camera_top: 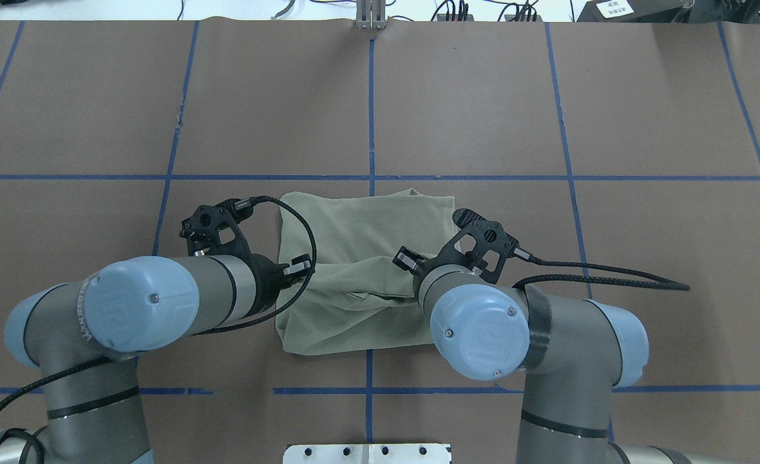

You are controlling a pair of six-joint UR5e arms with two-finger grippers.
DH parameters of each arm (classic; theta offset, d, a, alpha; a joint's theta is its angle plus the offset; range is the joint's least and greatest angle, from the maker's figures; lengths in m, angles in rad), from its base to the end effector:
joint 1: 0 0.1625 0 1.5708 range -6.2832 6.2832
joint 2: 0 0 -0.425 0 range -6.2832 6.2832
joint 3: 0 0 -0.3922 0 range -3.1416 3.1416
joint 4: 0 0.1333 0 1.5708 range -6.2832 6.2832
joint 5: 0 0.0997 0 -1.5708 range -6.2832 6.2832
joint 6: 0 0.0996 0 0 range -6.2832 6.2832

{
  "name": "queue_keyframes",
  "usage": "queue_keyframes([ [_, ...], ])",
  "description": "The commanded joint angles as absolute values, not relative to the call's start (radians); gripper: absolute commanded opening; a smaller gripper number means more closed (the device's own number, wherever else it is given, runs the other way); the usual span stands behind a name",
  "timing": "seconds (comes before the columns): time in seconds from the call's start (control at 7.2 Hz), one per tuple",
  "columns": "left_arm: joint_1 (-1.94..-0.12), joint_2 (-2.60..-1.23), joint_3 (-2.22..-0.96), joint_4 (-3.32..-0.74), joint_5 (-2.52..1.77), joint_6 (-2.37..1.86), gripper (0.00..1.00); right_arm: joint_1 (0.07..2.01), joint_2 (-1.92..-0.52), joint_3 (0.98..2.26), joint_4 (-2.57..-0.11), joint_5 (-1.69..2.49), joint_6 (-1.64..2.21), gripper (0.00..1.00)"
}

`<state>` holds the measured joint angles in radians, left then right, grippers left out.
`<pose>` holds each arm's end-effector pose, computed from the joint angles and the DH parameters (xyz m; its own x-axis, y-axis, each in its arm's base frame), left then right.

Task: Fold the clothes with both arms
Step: 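Lift the near edge with both grippers and fold it away from the robot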

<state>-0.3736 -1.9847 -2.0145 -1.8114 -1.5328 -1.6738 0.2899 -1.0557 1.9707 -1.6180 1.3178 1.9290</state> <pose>0.4728 -0.3326 0.2115 0.3808 -0.2596 -0.8875 0.4377 0.8961 -0.0743 -0.5168 -0.3193 0.2078 0.4190 0.4792 0.7712 -0.6478 0.7530 -0.1159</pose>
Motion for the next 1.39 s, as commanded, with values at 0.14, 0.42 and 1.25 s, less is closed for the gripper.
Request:
queue_keyframes([
  [0.14,-0.471,-2.026,-1.941,-1.824,-1.534,-1.596,0.00,0.345,-0.984,1.848,-1.580,1.347,1.891,0.00],
  [0.42,-0.492,-2.088,-1.812,-1.859,-1.532,-1.582,0.00,0.379,-0.928,1.767,-1.580,1.380,1.867,0.00],
  [1.25,-0.534,-2.094,-1.758,-1.919,-1.546,-1.357,1.00,0.497,-0.902,1.626,-1.457,1.506,1.636,1.00],
])
